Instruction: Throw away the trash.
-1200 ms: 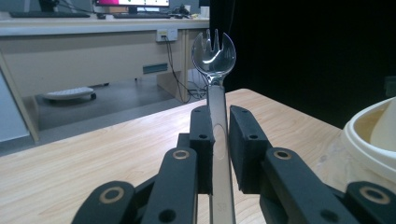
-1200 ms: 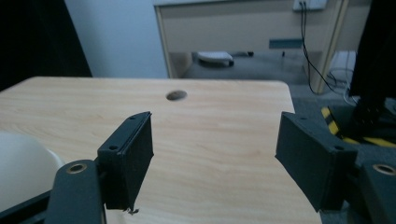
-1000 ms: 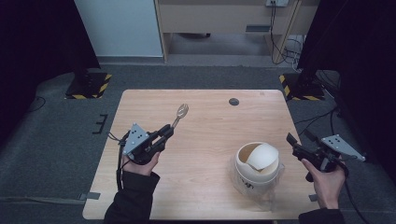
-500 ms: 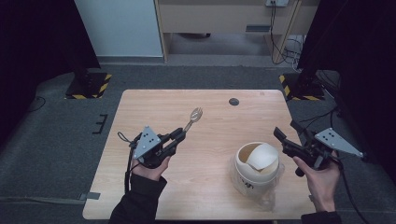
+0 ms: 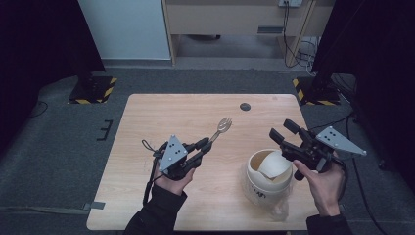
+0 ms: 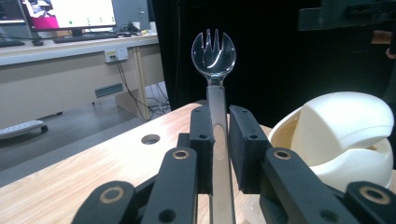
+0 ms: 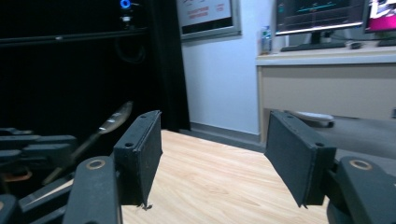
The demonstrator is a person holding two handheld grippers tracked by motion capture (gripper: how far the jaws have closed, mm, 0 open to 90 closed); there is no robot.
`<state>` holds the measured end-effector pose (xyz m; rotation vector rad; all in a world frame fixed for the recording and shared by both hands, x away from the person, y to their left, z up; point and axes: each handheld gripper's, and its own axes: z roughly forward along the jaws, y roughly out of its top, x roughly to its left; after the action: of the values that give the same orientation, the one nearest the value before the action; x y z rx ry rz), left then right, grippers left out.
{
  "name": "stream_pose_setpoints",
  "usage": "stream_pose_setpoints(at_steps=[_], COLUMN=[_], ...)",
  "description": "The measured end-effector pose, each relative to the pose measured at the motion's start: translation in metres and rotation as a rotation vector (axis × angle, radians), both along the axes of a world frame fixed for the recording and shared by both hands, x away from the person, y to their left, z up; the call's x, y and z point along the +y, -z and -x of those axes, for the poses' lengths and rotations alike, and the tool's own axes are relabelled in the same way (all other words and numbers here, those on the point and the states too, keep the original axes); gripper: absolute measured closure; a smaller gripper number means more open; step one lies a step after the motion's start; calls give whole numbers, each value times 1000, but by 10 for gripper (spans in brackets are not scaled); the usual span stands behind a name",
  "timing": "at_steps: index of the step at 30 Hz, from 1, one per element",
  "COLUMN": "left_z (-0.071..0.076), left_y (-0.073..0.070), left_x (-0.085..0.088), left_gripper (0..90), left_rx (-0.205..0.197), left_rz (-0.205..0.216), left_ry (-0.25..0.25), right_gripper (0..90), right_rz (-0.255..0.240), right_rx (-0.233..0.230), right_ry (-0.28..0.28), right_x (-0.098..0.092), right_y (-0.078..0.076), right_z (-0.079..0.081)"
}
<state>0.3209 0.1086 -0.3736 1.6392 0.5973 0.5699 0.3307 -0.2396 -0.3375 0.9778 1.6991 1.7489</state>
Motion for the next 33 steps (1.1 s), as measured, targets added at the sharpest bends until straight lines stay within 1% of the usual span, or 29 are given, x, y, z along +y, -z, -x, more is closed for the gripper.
stream_pose_setpoints(at_steps=[1,4,5,6,8,10,11,12,14,16,17,18,19,21,22,24,25,26,28,29,30,31,33], left_z=[1,2,2,2,3,5,5,7,9,10,11,11,12,14,14,16,16,17,18,18,18,18,17], left_y=[1,2,3,3,2,1,1,0,0,-1,-1,-1,-1,-2,-2,-2,-2,-2,-1,-1,-1,0,1], left_x=[-6,-15,-19,-19,-25,-35,-35,-40,-43,-45,-47,-47,-48,-49,-49,-51,-51,-52,-53,-53,-53,-53,-52], left_gripper=[795,794,795,795,795,795,795,795,795,795,795,795,795,795,795,795,795,795,794,794,794,797,803], left_rx=[-2,-7,-9,-9,-17,-27,-27,-34,-42,-44,-47,-47,-48,-51,-51,-52,-52,-55,-52,-52,-50,-41,-24], left_rz=[-3,-14,-13,-13,-15,-10,-10,-10,-9,-7,-3,-3,5,8,8,9,9,9,4,4,2,7,26], left_ry=[9,26,33,33,44,62,62,74,83,87,90,90,96,103,103,116,116,121,124,124,125,127,134], right_gripper=[387,414,421,421,445,456,461,464,477,488,510,510,539,571,571,629,629,673,713,751,751,812,859], right_rz=[-10,-19,-26,-26,-39,-42,-43,-43,-43,-41,-56,-56,-63,-60,-60,-57,-57,-58,-68,-78,-78,-106,-149], right_rx=[5,12,16,16,27,37,42,46,52,54,63,63,77,91,91,104,104,119,120,123,123,133,146], right_ry=[-19,-39,-46,-46,-69,-83,-88,-93,-103,-109,-123,-123,-133,-142,-142,-156,-156,-165,-168,-169,-169,-182,-210], right_x=[6,12,15,15,21,24,26,28,30,31,33,33,35,36,36,37,37,38,39,39,39,39,38], right_y=[-1,-2,-1,-1,-1,0,1,1,2,2,2,2,2,3,3,4,4,4,5,4,4,3,1], right_z=[0,0,0,0,0,0,0,0,0,0,0,0,0,0,0,0,0,0,1,1,1,2,3])
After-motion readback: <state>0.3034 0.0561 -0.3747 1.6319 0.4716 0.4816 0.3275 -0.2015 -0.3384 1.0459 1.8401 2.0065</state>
